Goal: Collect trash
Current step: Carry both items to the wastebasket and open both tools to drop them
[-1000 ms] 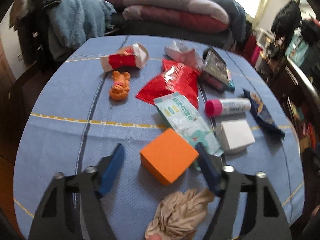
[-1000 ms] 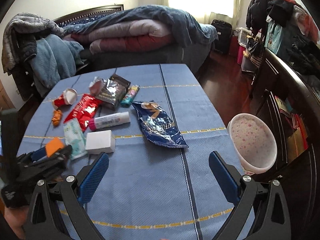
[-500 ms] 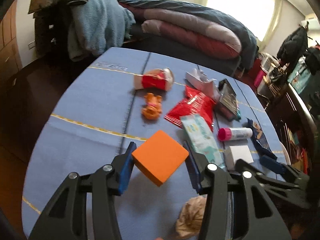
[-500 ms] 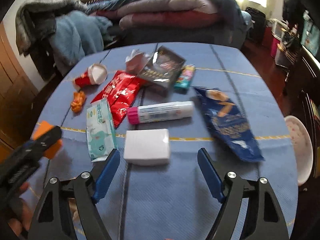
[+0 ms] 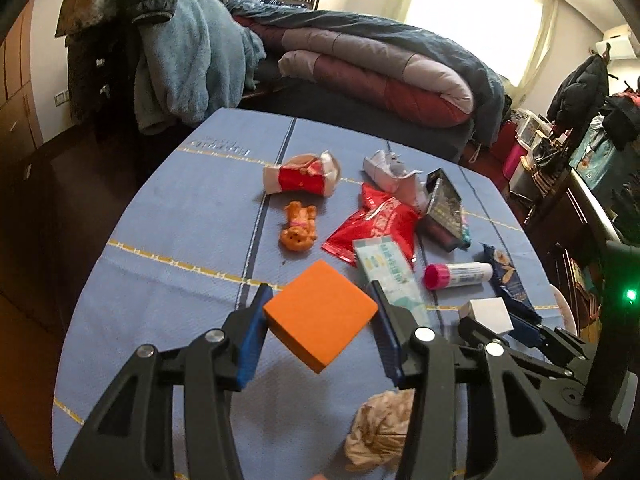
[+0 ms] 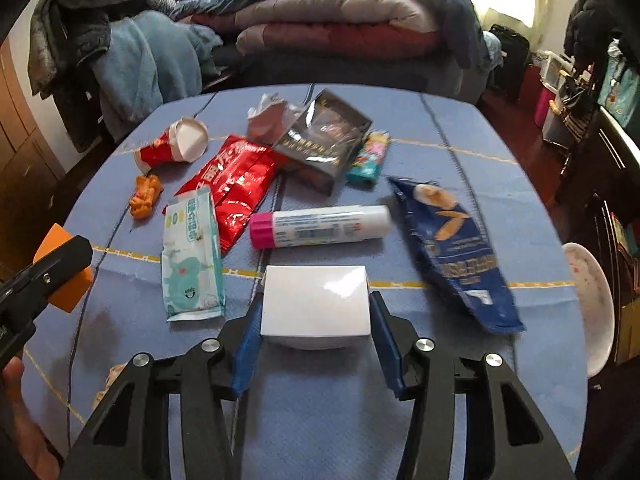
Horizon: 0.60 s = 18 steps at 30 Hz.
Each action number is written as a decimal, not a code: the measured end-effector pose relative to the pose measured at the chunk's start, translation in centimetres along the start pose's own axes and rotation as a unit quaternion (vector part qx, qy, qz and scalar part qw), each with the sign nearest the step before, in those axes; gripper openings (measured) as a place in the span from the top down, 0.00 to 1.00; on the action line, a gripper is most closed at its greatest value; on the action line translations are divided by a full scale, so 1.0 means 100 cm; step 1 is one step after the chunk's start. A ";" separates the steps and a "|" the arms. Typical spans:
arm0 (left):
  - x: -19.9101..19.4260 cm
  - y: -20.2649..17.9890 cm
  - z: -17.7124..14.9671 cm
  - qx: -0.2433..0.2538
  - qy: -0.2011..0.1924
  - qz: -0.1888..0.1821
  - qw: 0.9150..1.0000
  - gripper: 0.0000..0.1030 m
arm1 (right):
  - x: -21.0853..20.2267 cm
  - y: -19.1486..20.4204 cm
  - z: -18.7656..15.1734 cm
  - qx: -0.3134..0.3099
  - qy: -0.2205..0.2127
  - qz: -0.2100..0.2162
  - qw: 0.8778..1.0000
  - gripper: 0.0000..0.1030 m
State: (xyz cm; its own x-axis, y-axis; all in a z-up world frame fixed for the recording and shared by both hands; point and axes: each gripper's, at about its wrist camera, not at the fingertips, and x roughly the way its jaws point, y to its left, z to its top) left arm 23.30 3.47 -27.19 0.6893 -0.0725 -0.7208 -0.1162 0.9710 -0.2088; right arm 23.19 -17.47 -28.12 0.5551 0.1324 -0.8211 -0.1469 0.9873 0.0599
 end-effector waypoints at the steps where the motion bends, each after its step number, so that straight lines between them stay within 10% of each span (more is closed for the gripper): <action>1: -0.002 -0.003 0.000 0.001 -0.001 0.000 1.000 0.53 | -0.002 -0.002 0.000 0.001 -0.001 0.001 1.000 0.50; 18: -0.025 -0.080 0.013 0.074 -0.021 -0.032 0.997 0.53 | -0.055 -0.058 -0.011 0.048 -0.050 0.001 0.998 0.50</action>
State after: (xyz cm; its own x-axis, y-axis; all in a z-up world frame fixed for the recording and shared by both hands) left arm 23.41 -3.85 -22.81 0.7221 -0.1295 -0.6796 0.0338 0.9877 -0.1524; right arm 20.08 -23.98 -24.57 0.6340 0.1377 -0.7609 -0.0720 0.9902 0.1193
